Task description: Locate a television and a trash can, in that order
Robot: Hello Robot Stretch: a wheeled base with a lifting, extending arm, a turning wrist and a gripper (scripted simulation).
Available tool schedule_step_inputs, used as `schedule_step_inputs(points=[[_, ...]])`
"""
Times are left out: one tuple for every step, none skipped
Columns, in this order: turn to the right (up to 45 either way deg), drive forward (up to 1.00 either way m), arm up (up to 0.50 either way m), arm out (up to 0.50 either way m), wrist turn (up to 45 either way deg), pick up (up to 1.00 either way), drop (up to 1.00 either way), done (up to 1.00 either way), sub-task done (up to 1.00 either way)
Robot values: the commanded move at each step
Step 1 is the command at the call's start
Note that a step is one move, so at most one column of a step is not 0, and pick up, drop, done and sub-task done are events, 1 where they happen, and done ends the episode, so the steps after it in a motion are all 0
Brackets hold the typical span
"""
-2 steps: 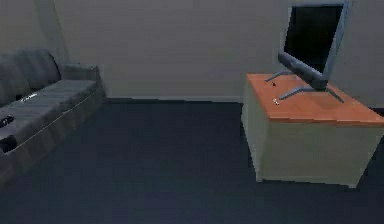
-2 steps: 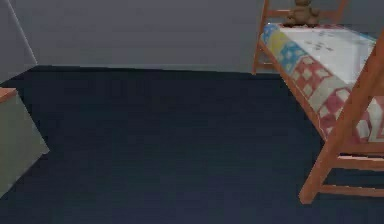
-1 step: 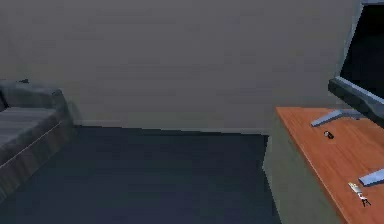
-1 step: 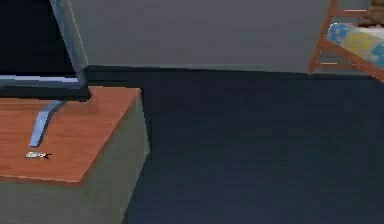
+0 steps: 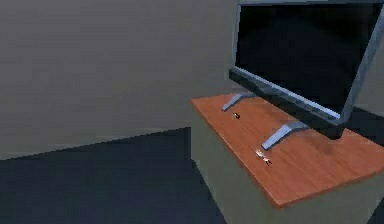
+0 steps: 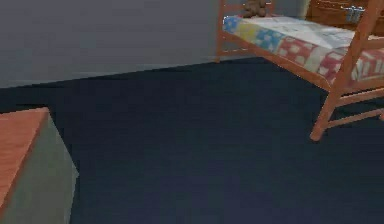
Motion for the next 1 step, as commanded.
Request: schedule_step_inputs(points=[[0.0,0.10,0.00,0.00,0.0,0.00,0.00,0.00,0.00]])
